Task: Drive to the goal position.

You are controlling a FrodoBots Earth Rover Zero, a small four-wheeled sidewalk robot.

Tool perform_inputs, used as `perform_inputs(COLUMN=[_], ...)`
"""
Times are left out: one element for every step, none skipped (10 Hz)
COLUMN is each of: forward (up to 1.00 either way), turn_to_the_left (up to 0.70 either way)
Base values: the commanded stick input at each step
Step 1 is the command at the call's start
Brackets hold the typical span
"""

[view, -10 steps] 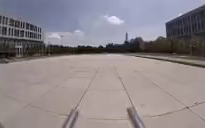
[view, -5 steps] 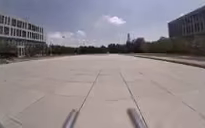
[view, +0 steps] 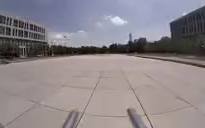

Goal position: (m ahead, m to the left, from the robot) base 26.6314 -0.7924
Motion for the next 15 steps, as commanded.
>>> perform_inputs(forward=[0.7,0.7,0.7,0.7,0.7,0.7,0.7,0.7,0.7,0.7,0.7,0.7,0.7,0.7,0.7], turn_to_the_left=[0.0,0.0,0.0,0.0,0.0,0.0,0.0,0.0,0.0,0.0,0.0,0.0,0.0,0.0,0.0])
